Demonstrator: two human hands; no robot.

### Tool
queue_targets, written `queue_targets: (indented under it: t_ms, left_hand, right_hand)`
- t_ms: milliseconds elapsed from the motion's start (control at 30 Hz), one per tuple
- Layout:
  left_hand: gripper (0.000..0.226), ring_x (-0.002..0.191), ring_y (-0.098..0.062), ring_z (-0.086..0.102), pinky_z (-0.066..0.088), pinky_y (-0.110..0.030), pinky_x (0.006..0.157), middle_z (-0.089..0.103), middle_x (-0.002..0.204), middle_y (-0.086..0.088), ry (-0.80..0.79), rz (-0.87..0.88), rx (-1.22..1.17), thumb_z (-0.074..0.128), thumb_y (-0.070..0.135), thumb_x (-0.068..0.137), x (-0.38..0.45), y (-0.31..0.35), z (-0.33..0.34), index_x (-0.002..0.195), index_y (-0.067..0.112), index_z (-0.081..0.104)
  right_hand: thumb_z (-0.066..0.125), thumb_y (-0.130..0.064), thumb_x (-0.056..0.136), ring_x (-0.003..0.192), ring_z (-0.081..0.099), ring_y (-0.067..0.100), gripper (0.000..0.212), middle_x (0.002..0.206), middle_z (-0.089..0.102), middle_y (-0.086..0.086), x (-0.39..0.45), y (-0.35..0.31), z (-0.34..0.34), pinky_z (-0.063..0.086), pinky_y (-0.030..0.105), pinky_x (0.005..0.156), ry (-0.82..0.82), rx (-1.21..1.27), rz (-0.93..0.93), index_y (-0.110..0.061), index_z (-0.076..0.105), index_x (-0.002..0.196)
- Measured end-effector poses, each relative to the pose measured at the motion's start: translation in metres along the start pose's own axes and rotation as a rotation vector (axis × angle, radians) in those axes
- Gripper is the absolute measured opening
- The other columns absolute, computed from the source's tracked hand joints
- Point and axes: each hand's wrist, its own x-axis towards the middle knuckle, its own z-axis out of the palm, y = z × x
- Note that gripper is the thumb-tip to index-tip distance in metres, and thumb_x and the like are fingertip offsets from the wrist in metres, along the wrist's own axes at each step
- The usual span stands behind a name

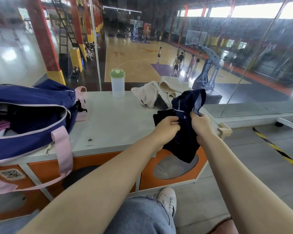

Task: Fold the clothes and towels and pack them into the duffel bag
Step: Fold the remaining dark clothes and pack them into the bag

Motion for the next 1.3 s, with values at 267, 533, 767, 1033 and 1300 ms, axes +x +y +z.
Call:
queue_targets:
  t_ms: [267,533,767,1033,1300]
  left_hand:
    - [0.026,0.088,-0.025,0.06,0.052,-0.034,0.066,0.059,0.105,-0.012,0.065,-0.266,-0.861,0.061,0.032,0.09,-0.01,0.013,-0.006,0.107,0.013,0.06]
    - [0.045,0.088,-0.025,0.06,0.05,-0.036,0.081,0.066,0.098,-0.01,0.111,-0.156,-0.916,0.054,0.05,0.09,-0.032,0.02,-0.075,0.112,0.012,0.064]
    - [0.08,0.117,-0.034,0.059,0.047,-0.049,0.099,0.064,0.125,-0.016,0.151,-0.07,-1.012,0.048,0.075,0.08,-0.071,0.017,-0.166,0.128,0.011,0.058]
    - [0.085,0.128,-0.039,0.048,0.035,-0.059,0.105,0.055,0.138,-0.014,0.188,-0.028,-1.076,0.049,0.079,0.076,-0.122,0.001,-0.251,0.136,0.02,0.052]
    - [0.031,0.089,-0.027,0.064,0.051,-0.036,0.068,0.072,0.099,-0.008,0.302,-0.05,-0.903,0.061,0.04,0.085,-0.16,0.004,-0.285,0.106,0.018,0.068]
  right_hand:
    - [0.046,-0.031,0.093,0.073,0.057,0.023,0.032,0.08,0.063,0.012,-0.024,0.001,0.018,0.046,0.035,0.067,0.079,-0.112,-0.248,-0.002,0.058,0.087]
    - [0.045,-0.019,0.099,0.057,0.049,-0.002,0.021,0.067,0.055,-0.002,-0.071,-0.027,0.076,0.037,0.012,0.054,-0.113,-0.162,-0.542,-0.015,0.052,0.08]
    - [0.045,-0.022,0.099,0.068,0.055,-0.001,0.014,0.08,0.063,-0.001,-0.109,-0.04,0.142,0.042,0.015,0.06,-0.334,-0.174,-0.642,-0.018,0.057,0.093]
    - [0.046,-0.001,0.095,0.078,0.06,-0.003,0.029,0.089,0.066,-0.005,-0.157,-0.048,0.214,0.046,0.017,0.072,-0.601,-0.135,-0.68,-0.027,0.06,0.093]
    - [0.039,-0.064,0.089,0.111,0.06,0.009,0.053,0.117,0.066,-0.01,-0.186,-0.049,0.243,0.047,0.036,0.099,-0.871,-0.16,-0.567,-0.029,0.062,0.122]
